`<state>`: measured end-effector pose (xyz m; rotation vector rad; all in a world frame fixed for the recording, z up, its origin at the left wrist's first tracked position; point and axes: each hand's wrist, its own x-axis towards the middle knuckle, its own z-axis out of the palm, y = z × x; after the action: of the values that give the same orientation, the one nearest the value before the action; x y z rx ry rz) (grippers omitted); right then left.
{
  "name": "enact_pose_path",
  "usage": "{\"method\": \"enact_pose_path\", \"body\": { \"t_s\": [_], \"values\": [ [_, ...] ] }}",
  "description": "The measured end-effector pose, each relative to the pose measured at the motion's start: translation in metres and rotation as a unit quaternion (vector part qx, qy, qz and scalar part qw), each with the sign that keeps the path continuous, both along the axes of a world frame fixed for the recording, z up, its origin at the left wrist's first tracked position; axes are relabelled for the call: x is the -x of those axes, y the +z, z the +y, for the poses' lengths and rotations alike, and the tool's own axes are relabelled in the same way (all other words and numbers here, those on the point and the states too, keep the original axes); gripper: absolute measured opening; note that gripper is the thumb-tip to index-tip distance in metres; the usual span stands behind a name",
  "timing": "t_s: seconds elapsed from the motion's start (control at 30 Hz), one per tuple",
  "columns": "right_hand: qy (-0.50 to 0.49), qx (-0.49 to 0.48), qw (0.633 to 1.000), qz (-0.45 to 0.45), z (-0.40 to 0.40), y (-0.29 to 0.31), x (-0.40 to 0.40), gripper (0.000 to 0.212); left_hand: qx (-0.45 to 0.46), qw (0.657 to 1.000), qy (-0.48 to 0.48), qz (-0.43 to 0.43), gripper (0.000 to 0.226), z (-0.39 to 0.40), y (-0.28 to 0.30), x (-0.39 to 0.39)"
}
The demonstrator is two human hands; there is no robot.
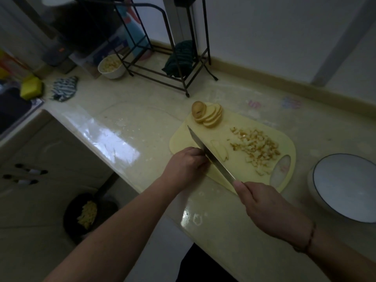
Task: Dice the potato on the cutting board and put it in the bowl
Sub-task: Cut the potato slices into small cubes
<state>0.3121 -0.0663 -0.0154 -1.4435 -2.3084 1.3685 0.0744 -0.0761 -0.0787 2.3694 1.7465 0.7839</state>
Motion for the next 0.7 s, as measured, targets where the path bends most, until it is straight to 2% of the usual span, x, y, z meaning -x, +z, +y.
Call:
{"method": "enact_pose_path", "body": {
  "t_s": [0.47, 0.7],
  "values": [
    [0.011, 0.000, 1.000, -0.018, 0.007, -0.004, 0.022, 0.052, 0.006, 1.000, -0.015, -0.003, 0.025, 0.005, -0.006, 0.007],
    [-0.028, 0.055, 0.998, -0.010, 0.011, 0.000, 0.005, 0.054, -0.007, 0.999, -0.033, 0.001, 0.028, 0.006, -0.002, 0.009]
  ]
}}
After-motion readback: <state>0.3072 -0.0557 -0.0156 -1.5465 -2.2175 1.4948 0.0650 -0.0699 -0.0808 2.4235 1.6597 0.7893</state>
